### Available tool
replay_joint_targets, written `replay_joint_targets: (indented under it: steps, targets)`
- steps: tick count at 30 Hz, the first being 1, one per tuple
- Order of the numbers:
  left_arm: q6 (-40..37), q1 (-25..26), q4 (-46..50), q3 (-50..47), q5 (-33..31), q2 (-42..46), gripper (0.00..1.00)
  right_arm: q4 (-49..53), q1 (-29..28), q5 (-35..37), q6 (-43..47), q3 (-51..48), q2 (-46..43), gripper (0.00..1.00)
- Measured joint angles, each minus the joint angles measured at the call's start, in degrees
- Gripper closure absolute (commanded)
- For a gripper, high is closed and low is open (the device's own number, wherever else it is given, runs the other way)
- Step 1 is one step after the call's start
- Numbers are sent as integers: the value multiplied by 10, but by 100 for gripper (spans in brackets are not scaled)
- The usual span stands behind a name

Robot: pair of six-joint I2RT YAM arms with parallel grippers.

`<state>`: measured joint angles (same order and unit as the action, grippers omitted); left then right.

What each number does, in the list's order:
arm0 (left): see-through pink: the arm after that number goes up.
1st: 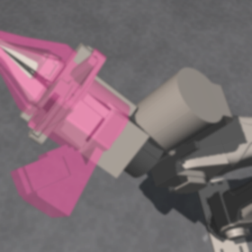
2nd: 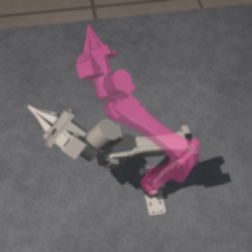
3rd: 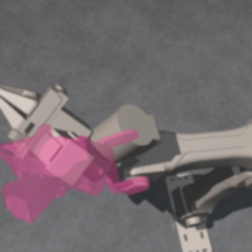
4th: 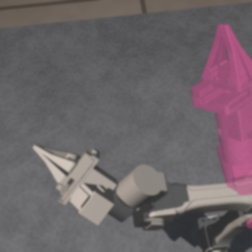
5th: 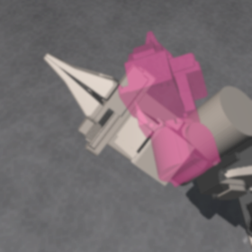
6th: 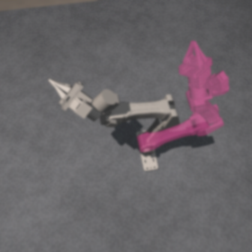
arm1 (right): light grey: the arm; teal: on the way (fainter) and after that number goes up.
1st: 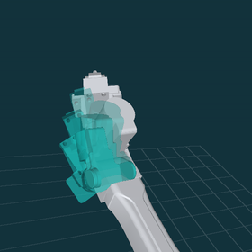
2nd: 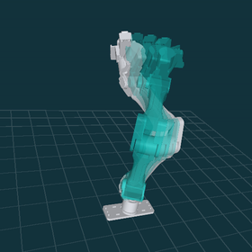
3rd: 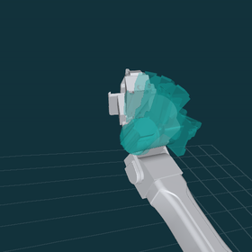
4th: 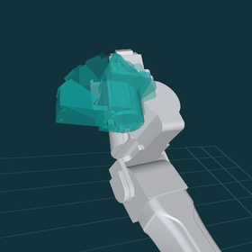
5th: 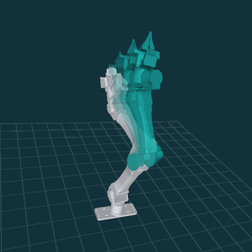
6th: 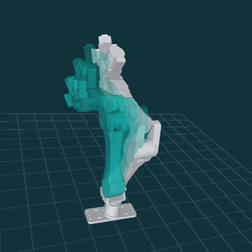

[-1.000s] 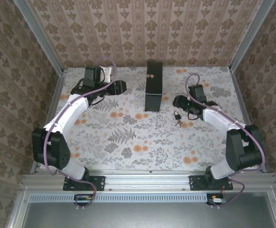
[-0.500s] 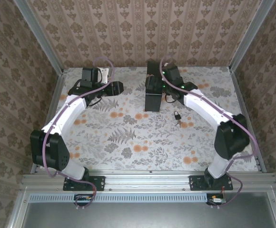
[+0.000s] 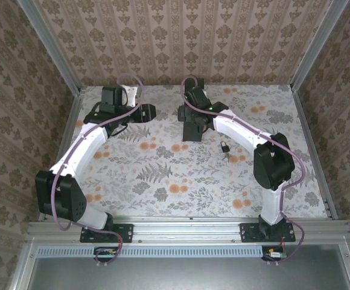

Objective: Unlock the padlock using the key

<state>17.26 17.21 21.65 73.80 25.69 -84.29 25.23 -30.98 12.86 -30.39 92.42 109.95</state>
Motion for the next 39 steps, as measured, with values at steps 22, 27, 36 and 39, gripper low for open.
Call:
replay_joint_targets:
  steps: [22, 27, 36, 39]
  targets:
    - [-3, -47, 34, -5, -10, 48, 36, -663, -95, -363, -331, -432, -51, 5]
    - [-12, -51, 54, -3, -28, 52, 36, -678, -109, -353, -350, -438, 7, 0]
    - [-33, -91, 67, -10, -75, 58, 33, -502, -101, -335, -264, -369, -24, 0]
    - [-36, -105, 67, -31, -93, 58, 33, -329, -101, -286, -162, -275, -46, 0]
